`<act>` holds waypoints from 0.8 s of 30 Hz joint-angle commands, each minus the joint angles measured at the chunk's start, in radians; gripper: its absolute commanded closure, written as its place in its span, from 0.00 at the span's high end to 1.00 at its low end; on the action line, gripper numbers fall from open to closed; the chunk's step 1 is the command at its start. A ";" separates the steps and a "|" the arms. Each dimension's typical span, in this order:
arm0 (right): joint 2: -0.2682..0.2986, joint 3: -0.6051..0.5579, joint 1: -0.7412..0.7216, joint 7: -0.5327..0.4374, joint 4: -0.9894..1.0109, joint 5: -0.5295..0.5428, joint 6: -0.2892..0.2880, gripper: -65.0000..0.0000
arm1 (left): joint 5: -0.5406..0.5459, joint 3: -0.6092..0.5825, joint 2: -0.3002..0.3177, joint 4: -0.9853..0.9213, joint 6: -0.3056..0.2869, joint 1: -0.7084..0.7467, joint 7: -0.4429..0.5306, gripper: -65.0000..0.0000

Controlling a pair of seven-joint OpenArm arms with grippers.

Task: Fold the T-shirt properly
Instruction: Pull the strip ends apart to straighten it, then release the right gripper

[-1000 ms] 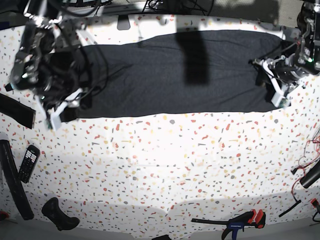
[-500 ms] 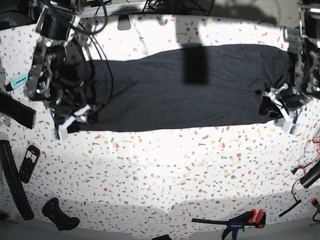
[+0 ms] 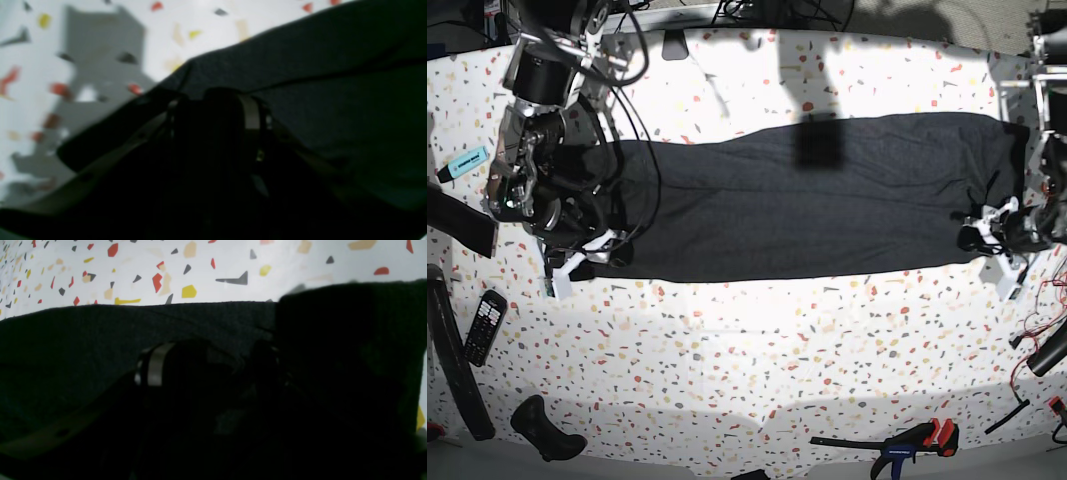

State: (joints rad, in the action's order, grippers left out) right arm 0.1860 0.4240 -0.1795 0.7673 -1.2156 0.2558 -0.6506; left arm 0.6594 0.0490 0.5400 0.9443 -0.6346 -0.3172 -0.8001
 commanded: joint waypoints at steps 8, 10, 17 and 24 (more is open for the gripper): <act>0.009 -0.001 -0.010 0.027 -0.072 -0.010 0.003 0.52 | 0.293 0.008 0.165 0.190 -0.006 -0.023 -0.104 0.33; 0.011 -0.001 -0.015 0.027 -0.073 -0.010 0.003 0.52 | 0.312 0.008 0.196 0.224 -0.006 -0.020 -0.165 0.33; 0.032 -0.001 -0.035 0.202 -0.073 0.079 -0.009 0.56 | 0.309 0.008 0.245 0.229 0.013 0.048 -0.197 0.60; 0.063 -0.001 0.022 0.366 -0.209 0.338 -0.048 0.57 | 0.277 0.008 0.245 0.229 0.025 0.071 -0.188 0.64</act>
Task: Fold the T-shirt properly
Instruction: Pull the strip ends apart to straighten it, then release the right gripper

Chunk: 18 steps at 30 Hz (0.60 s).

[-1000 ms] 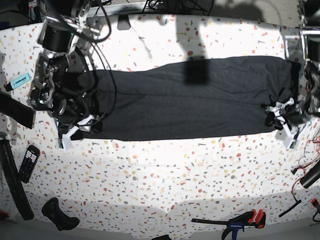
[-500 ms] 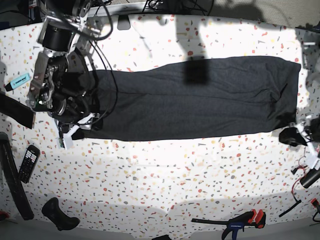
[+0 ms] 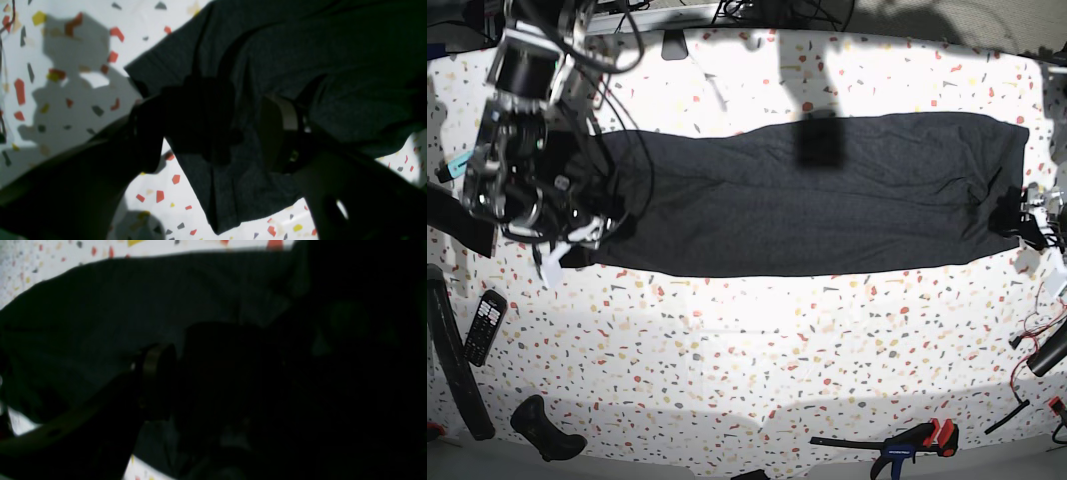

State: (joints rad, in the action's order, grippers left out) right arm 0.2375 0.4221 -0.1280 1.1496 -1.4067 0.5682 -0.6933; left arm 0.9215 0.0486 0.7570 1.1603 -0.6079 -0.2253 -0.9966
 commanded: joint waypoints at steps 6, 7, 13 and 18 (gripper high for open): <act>0.011 0.001 0.121 -0.042 -0.336 0.045 -0.005 0.57 | 0.022 0.009 0.005 0.013 0.089 -0.013 0.076 0.64; 0.011 0.001 0.150 -0.051 -0.387 0.045 -0.005 0.57 | 0.022 0.009 0.000 0.013 0.088 -0.010 0.078 0.64; 0.009 0.001 0.336 -0.056 -0.649 0.045 -0.005 0.57 | -0.076 0.014 -0.005 0.012 0.248 0.033 0.106 0.64; 0.008 0.001 0.504 -0.057 -0.765 0.046 -0.005 0.57 | -0.061 0.079 -0.011 0.011 0.250 0.087 0.143 0.64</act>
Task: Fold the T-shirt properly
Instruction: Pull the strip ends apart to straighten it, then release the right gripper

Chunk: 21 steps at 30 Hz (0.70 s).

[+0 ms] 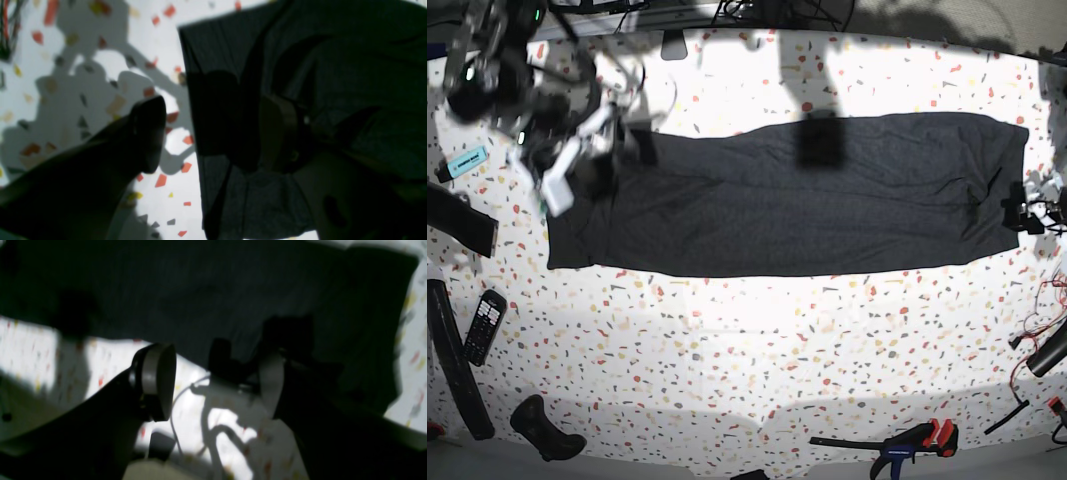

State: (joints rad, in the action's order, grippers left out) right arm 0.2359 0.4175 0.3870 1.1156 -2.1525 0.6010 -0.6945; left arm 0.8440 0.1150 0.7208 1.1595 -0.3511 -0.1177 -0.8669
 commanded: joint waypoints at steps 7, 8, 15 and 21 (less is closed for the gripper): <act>0.005 0.006 0.144 -0.027 -0.085 0.030 -0.004 0.57 | 0.021 0.016 0.008 0.011 -0.011 0.034 0.024 0.64; 0.005 0.006 0.155 -0.027 -0.086 0.043 -0.004 0.57 | 0.020 0.016 0.002 0.011 -0.011 0.040 0.025 0.64; 0.005 0.006 0.168 -0.023 -0.086 0.084 -0.004 0.57 | -0.055 0.016 -0.023 0.011 0.019 0.061 0.052 0.64; 0.005 0.006 0.185 0.013 -0.086 0.084 -0.004 0.57 | -0.031 0.016 -0.027 -0.062 -0.034 0.081 0.047 0.64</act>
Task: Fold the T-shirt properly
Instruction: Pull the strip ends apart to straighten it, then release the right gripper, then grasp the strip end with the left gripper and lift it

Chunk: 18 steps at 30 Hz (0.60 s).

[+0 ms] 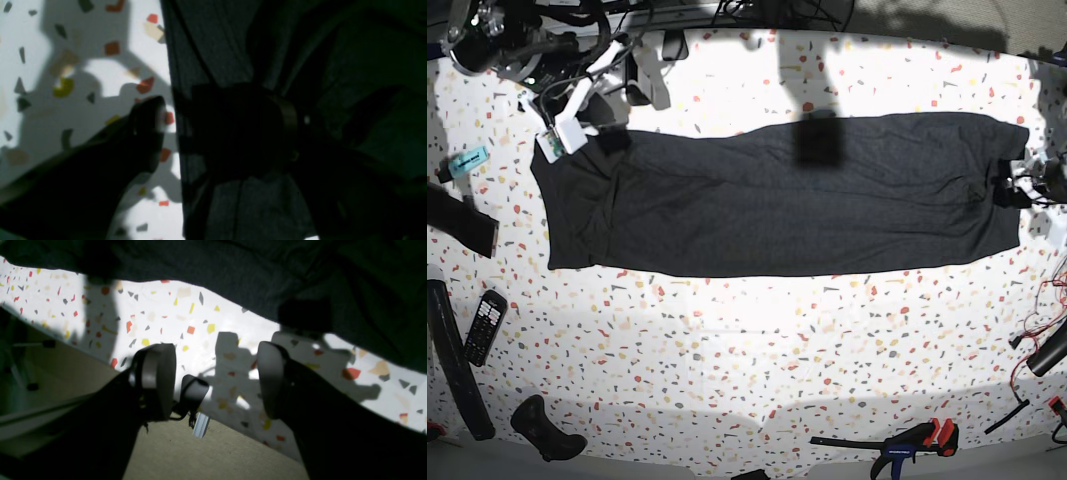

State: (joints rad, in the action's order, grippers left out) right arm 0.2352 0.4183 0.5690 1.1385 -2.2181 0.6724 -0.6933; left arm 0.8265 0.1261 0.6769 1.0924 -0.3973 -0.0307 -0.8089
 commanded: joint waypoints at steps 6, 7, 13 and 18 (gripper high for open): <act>0.006 0.005 0.042 -0.002 -0.021 0.048 -0.005 0.57 | 0.228 0.005 0.016 -0.183 -0.163 -0.008 -0.093 0.64; 0.006 0.005 0.047 -0.002 -0.021 0.050 -0.005 0.57 | 0.262 0.005 0.016 -0.194 -0.185 -0.008 -0.117 0.64; 0.006 0.005 0.049 -0.001 -0.021 0.063 -0.005 0.57 | 0.399 0.005 0.016 -0.190 -0.249 -0.008 -0.227 0.64; 0.006 0.005 0.049 -0.001 -0.021 0.099 -0.005 0.57 | 0.413 0.005 0.016 -0.180 -0.253 -0.008 -0.230 0.64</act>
State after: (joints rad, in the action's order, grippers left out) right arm 0.2352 0.4183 0.6174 1.1522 -2.2181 0.7513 -0.6933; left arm 1.2572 0.1352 0.6819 0.9073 -0.6579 -0.0441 -0.9955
